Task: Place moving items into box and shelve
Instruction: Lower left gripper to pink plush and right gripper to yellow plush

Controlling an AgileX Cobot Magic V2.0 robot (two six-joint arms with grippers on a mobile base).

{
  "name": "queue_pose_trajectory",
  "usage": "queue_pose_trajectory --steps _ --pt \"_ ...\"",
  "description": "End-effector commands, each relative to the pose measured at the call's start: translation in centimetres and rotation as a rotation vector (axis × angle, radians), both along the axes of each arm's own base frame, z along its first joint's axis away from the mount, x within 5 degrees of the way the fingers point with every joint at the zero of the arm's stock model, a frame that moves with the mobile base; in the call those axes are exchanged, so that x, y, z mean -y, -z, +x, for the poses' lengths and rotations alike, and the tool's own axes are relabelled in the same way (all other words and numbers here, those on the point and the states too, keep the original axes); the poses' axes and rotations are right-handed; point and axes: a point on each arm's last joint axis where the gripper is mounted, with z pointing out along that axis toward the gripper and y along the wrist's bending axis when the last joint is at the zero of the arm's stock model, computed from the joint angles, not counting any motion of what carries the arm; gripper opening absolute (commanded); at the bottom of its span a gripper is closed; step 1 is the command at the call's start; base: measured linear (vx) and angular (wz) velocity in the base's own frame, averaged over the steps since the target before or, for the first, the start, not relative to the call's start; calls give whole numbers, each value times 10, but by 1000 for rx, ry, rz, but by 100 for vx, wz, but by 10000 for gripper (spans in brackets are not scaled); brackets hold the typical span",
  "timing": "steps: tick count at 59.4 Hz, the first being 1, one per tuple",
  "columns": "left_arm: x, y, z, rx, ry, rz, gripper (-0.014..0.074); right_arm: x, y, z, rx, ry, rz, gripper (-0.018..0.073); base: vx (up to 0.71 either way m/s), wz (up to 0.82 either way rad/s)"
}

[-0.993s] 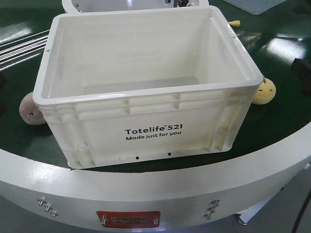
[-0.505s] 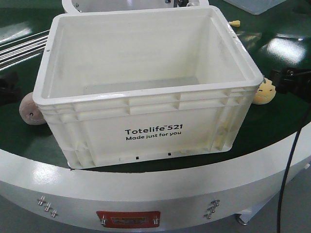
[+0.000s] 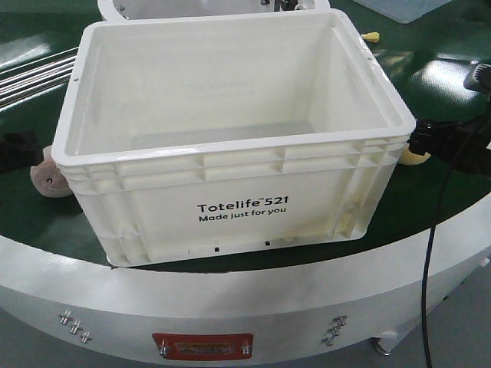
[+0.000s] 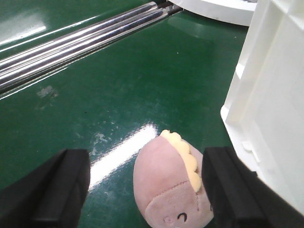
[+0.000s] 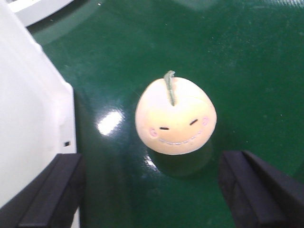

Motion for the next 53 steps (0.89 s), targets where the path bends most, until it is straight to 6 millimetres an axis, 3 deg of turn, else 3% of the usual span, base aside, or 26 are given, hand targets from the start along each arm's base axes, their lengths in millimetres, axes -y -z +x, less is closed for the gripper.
queue_pose_trajectory --steps 1,26,53 --pt "-2 -22 5 120 -11 16 587 6 -20 13 134 22 -5 595 0 0" --pt "-1 -21 5 113 -10 15 587 9 -13 49 100 21 -16 592 0 0" --pt "-1 -21 5 111 -10 15 587 10 21 65 46 23 -18 592 0 0"
